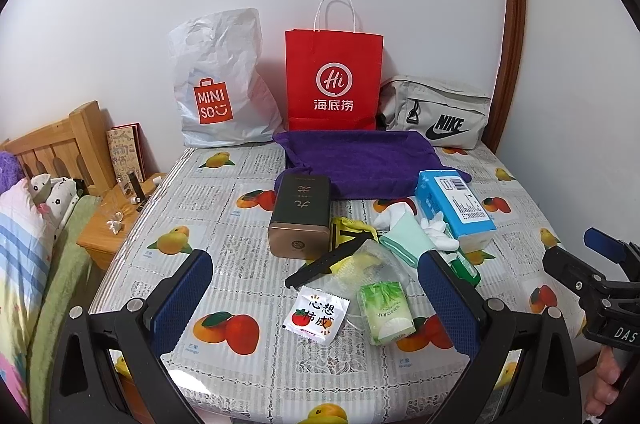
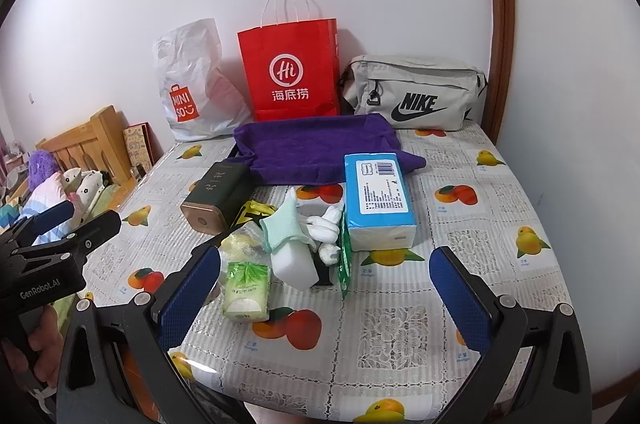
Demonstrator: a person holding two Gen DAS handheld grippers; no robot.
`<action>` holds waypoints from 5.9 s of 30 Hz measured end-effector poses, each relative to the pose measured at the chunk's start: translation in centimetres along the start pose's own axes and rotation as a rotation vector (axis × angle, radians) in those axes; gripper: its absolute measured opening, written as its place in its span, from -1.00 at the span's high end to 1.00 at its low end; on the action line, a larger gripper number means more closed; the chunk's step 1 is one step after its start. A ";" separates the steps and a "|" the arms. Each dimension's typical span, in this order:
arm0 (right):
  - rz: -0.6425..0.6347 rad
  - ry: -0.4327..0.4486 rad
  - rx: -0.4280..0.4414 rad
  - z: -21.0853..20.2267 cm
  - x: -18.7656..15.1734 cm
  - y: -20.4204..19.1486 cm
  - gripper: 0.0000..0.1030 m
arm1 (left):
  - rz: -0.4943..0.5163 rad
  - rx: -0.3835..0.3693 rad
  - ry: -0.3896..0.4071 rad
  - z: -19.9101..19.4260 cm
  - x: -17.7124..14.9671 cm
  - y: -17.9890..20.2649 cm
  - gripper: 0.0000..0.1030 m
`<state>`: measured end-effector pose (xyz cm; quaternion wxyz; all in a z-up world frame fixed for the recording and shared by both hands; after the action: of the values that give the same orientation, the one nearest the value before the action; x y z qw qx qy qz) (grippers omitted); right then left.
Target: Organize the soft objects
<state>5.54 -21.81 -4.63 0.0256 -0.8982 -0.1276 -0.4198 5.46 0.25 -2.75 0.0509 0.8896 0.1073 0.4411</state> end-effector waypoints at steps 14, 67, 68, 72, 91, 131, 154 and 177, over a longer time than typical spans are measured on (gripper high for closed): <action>0.001 0.006 -0.002 -0.1 0.0 -0.1 -1.00 | 0.003 -0.003 0.001 -0.5 0.3 0.2 -1.00; 0.065 -0.179 0.119 16.2 -6.8 2.4 -0.09 | 0.089 -0.043 -0.291 16.6 -10.0 -5.3 0.13; 0.063 -0.184 0.128 16.7 -6.8 2.3 0.01 | 0.068 -0.048 -0.292 16.6 -9.9 -5.4 0.13; 0.044 -0.210 0.159 18.2 -7.1 1.6 0.81 | 0.048 -0.058 -0.284 16.8 -9.8 -5.6 0.14; 0.049 -0.110 0.185 17.3 -6.4 2.2 0.68 | 0.043 -0.004 -0.283 16.8 -9.7 -5.9 0.13; 0.031 -0.034 0.087 8.0 -5.4 5.4 0.91 | -0.006 -0.012 -0.183 12.0 -3.0 -3.8 0.15; -0.003 -0.009 0.122 14.4 6.3 6.5 0.91 | -0.014 -0.022 -0.168 16.8 6.4 -0.5 0.15; -0.009 -0.098 0.140 30.2 12.2 9.5 0.91 | -0.014 0.022 -0.228 28.0 10.7 0.1 0.15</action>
<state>37.99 -23.81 -14.25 0.0799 -0.9132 -0.1618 -0.3654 34.03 2.78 -11.40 0.0561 0.9338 0.1117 0.3353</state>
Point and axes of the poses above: each gripper's, at about its wrist camera, not at the fingertips, and z roughly the way its jaws point, y to its right, x to its top, the point moved 8 cm from there along z, roughly the way its jaws point, and after that the axes turned 12 degrees about -z, right-handed, at the moved point
